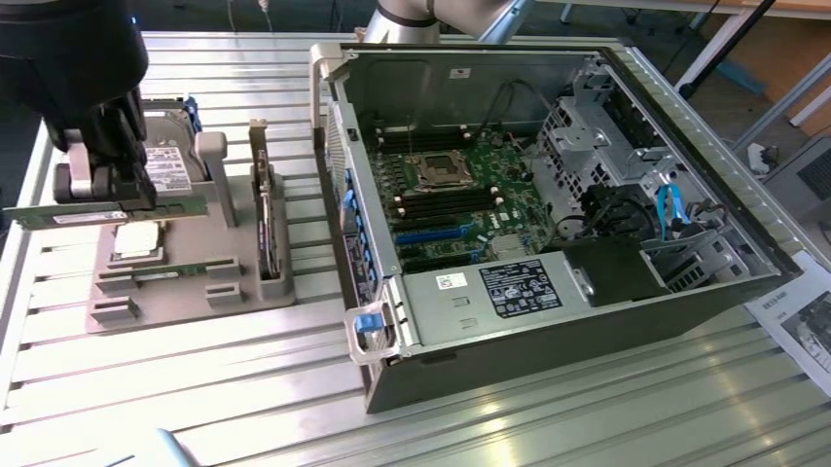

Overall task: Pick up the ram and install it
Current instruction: 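Pick up the ram and move it above insertion slot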

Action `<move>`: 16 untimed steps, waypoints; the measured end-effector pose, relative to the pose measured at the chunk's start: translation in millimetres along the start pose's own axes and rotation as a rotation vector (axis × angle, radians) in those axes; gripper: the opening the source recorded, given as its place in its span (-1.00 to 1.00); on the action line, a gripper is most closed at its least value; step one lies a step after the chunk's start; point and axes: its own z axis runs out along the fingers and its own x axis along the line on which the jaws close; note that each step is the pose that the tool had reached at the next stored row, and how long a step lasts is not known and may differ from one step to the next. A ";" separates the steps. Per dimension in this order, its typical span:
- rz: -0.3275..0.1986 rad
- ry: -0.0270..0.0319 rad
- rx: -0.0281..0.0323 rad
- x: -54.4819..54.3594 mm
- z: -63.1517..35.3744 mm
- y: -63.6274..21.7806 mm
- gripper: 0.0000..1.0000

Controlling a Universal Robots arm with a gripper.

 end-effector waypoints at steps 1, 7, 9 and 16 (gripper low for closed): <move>0.000 -0.0003 0.0000 -0.1 -1.6 0.0 -0.76; 0.000 -0.0022 -0.0001 -0.4 -10.1 0.4 -0.76; 0.000 -0.0024 -0.0001 -0.5 -12.8 0.5 -0.76; 0.000 -0.0025 0.0000 -0.7 -16.1 0.6 -0.76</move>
